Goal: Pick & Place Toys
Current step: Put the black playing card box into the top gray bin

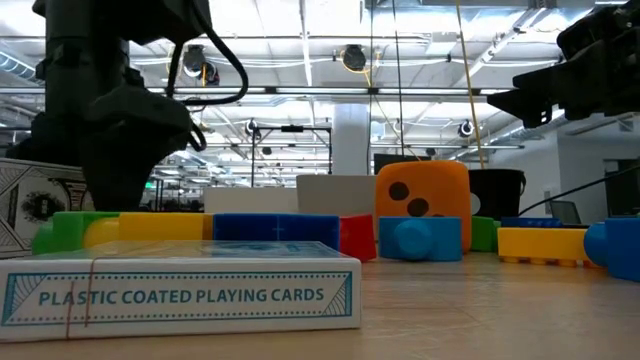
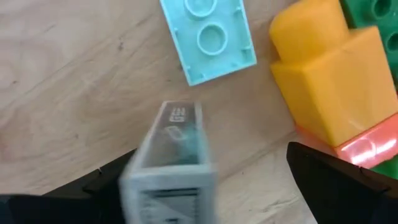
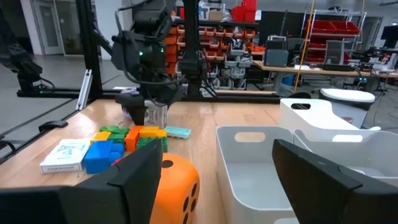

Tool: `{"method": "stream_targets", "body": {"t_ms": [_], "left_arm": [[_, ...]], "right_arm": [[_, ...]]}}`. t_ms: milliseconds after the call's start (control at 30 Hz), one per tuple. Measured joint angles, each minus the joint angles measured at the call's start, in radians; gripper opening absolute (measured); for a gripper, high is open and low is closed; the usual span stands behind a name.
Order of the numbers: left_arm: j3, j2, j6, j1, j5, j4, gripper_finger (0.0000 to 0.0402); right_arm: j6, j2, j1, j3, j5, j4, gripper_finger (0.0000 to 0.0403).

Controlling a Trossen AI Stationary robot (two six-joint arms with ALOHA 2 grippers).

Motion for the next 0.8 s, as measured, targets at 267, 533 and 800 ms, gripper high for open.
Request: {"method": "stream_targets", "body": {"t_ms": [267,533,800], "left_arm": [[0.000,0.000,0.071,-0.029,0.136,-0.046,0.0373],[-0.003,0.002,0.067,-0.042,0.248,-0.081,0.0265],[-0.003,-0.005,0.102,-0.032,0.187,-0.079,0.0090]], "right_arm": [[0.000,0.004,0.000,0.000,0.000,0.001,0.0279],[0.000,0.004,0.000,0.000,0.000,0.001,0.0277],[0.000,0.004,0.000,0.000,-0.001,0.001,0.0276]]}}
